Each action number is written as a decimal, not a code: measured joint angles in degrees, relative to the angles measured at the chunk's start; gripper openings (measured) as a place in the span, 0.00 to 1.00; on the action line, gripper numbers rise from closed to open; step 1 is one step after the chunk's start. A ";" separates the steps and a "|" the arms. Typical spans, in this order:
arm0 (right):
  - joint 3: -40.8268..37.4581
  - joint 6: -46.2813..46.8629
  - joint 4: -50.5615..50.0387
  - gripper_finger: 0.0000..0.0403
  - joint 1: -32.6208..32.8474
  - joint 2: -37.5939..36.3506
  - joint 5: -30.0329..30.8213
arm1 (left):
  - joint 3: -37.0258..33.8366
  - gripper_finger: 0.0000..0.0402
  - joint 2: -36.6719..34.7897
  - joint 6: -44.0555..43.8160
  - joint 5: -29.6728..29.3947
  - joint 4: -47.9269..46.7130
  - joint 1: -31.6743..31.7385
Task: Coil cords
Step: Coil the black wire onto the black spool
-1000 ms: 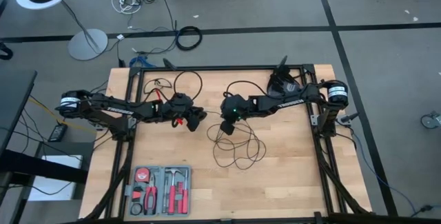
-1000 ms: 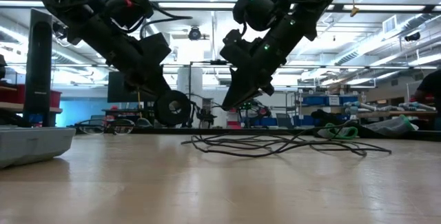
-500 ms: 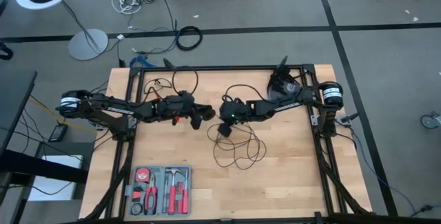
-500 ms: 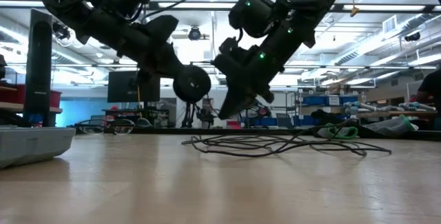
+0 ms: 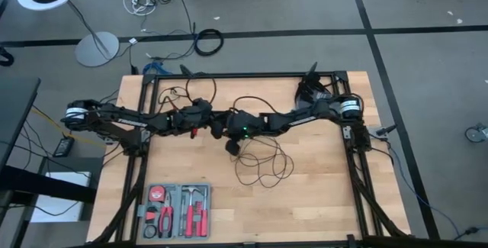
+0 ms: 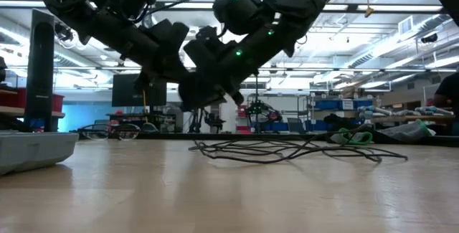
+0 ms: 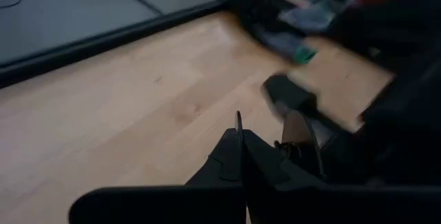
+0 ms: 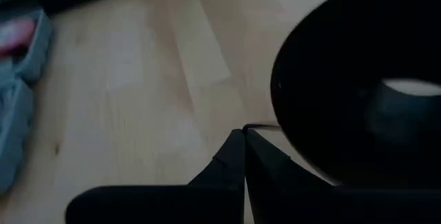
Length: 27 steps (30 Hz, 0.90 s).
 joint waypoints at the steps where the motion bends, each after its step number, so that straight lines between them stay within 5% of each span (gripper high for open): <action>1: 0.78 -0.97 -0.49 0.00 0.04 0.30 -0.02 | 0.04 0.00 -0.01 -0.03 -0.32 -0.77 0.02; 27: 1.39 -3.78 3.17 0.00 -5.92 -1.27 -9.08 | 0.07 0.00 -0.01 2.87 1.45 -10.51 0.06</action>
